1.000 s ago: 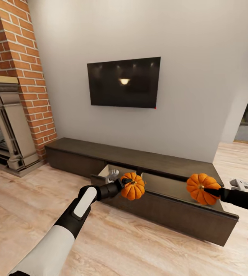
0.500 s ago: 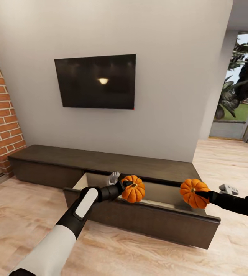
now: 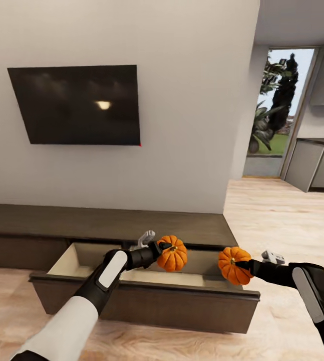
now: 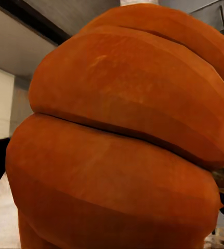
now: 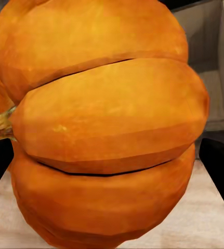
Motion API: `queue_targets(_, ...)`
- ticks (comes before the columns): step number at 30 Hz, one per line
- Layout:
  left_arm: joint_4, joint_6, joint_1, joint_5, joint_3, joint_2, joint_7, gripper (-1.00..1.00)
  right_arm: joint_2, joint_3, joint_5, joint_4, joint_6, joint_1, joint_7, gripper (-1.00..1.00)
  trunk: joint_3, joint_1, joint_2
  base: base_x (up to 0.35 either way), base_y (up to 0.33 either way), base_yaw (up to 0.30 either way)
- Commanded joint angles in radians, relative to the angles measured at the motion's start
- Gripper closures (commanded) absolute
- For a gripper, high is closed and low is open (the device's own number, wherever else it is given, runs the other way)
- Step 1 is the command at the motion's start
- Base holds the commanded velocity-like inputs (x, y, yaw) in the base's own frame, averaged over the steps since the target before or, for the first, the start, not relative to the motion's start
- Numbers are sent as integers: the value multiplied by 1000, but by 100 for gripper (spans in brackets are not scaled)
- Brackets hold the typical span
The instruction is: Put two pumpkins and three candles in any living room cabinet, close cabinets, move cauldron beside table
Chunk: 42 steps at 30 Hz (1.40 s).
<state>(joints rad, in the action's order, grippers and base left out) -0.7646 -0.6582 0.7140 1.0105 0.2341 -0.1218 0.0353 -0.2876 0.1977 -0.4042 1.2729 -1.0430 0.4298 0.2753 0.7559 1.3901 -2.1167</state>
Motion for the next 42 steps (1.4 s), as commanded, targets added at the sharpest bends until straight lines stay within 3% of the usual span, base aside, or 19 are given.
queue_targets(1,2,-3,-1,4,-1,1,2,100,4,-7,4,-1,-4,1,6,100,1,0,-1,324,-175,-299)
queue_targets(5,11,-3,-3,4,-1,3,2,100,9,-35,10,-6,-4,1,0,100,1,0,-1,319,-151,-232)
queue_targets(7,14,-1,-8,3,-2,5,1,100,10,-75,12,-8,-4,1,-3,100,1,0,-1,139,-56,-66)
queue_targets(9,15,3,-10,2,-2,6,1,100,10,-88,12,-8,-4,1,-3,100,1,0,-1,71,-29,-34)
queue_targets(18,22,6,-18,1,-2,9,-5,100,23,-100,12,-54,38,1,-7,100,1,0,-1,16,-6,134)
queue_targets(20,24,7,-20,-15,-1,9,-5,100,29,-99,13,-74,44,3,-8,100,1,0,-1,2,-1,275)
queue_targets(23,28,7,-20,-112,-9,9,-5,100,34,-98,12,-88,52,8,-8,100,1,0,-1,1,0,288)
queue_targets(26,35,5,-21,-163,-14,9,3,100,35,-97,11,-98,55,11,-9,100,1,0,-1,0,0,294)
queue_targets(32,40,7,-21,-196,-11,7,4,100,35,-93,7,-122,57,12,-10,100,1,0,-1,72,0,152)
queue_targets(42,88,3,-18,-201,-2,7,11,100,39,-89,0,-231,57,20,-10,100,1,0,-1,319,-28,7)
